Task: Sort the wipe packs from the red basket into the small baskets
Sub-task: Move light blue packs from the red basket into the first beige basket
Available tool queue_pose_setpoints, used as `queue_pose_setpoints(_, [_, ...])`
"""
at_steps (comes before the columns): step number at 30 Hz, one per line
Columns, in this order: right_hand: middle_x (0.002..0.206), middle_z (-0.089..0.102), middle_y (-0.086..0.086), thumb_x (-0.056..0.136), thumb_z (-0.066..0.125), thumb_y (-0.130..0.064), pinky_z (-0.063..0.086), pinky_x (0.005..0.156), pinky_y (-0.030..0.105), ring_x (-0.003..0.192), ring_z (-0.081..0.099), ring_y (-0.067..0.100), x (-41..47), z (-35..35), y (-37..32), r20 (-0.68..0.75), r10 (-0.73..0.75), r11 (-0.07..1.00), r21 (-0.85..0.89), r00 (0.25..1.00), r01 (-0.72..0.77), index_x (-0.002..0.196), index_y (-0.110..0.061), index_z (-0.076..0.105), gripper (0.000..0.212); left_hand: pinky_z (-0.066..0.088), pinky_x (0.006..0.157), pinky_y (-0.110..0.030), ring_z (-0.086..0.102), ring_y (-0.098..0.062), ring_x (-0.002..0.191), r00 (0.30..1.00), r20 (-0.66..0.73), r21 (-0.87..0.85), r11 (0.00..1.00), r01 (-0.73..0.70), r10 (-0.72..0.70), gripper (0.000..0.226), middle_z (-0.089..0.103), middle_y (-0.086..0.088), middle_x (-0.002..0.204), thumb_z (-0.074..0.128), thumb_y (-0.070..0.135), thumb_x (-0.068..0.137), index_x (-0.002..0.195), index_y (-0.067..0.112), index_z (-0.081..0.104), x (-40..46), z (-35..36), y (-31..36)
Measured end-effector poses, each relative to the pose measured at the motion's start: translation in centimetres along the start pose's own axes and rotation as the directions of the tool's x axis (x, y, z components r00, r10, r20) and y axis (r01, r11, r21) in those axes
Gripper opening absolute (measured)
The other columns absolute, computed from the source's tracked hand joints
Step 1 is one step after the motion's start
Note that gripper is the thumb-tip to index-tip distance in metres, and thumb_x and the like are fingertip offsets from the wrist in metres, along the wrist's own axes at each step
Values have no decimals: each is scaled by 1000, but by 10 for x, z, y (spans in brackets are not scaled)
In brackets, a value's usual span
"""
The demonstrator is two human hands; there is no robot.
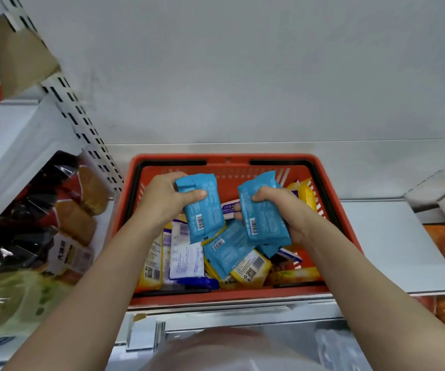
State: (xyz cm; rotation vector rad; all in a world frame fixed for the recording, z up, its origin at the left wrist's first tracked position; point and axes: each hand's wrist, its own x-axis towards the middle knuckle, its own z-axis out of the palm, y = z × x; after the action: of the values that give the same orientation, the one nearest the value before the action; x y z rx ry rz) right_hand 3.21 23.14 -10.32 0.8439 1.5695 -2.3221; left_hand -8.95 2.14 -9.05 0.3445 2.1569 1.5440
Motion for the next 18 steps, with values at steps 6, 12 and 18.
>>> queue_pose_setpoints(6, [90, 63, 7, 55, 92, -44, 59, 73, 38, 80, 64, 17, -13, 12, 4, -41, -49, 999, 8, 998, 49, 103, -9, 66, 65, 61, 69, -31, 74, -13, 80, 999, -16, -102, 994, -51, 50, 13, 77, 6, 87, 79, 21, 80, 92, 23, 74, -2, 7, 4])
queue_pose_setpoints(12, [87, 65, 8, 60, 89, -50, 50, 71, 36, 78, 61, 22, -27, 19, 14, -193, -203, 979, -47, 960, 197, 95, -14, 58, 59, 56, 58, -21, 73, -9, 76, 997, -22, -229, 970, -82, 79, 7, 77, 9, 83, 77, 21, 83, 86, 26, 74, -2, 18, 7])
queue_pose_setpoints(18, [119, 64, 20, 86, 74, -16, 55, 76, 41, 89, 67, 28, -55, 11, 30, -322, -324, 942, -25, 889, 334, 111, -15, 59, 29, 54, 57, -20, 73, -8, 78, 994, -15, -305, 947, -104, 104, 19, 77, 8, 85, 78, 16, 81, 98, 16, 68, -19, 47, 14])
